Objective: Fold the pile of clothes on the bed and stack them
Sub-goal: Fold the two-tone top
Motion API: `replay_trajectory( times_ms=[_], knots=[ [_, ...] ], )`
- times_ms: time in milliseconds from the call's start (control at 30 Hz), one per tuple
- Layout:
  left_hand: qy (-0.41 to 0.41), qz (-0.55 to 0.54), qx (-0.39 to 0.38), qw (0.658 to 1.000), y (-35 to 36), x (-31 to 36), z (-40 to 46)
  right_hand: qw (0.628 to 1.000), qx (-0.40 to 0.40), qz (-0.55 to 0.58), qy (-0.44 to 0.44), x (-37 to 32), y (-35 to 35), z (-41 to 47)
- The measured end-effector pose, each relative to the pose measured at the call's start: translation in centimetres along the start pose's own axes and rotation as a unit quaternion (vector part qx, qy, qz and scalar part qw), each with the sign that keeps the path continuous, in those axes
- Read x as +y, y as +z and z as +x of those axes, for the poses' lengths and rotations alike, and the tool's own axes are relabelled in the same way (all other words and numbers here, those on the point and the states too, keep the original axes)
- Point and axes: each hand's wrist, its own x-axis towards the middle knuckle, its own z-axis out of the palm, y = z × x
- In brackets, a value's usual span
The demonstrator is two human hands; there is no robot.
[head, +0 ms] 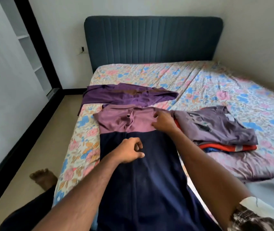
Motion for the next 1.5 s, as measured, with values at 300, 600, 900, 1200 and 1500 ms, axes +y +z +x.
replay_trajectory(
  times_ms=[300,600,900,1200,1500],
  knots=[
    [0.004,0.032,0.003,0.999,-1.1,0.0,10.0,0.981,0.047,0.019,0.187,3.0,2.9,4.8],
    [-0.044,0.149,0.158,0.975,-3.2,-2.6,14.7,0.885,0.140,0.260,0.359,2.4,3.8,9.2],
    [-0.093,-0.208,0.150,0.962,-3.7,-7.1,16.6,0.777,0.243,0.476,0.333,2.5,4.8,10.1],
    [-0.226,-0.632,0.105,0.734,-5.5,-9.9,15.6,0.968,-0.155,0.025,-0.197,-12.8,9.3,5.4],
    [-0.254,-0.479,0.207,0.815,-5.0,-11.4,15.3,0.995,-0.075,-0.066,-0.023,-5.7,9.7,-4.3]
  ],
)
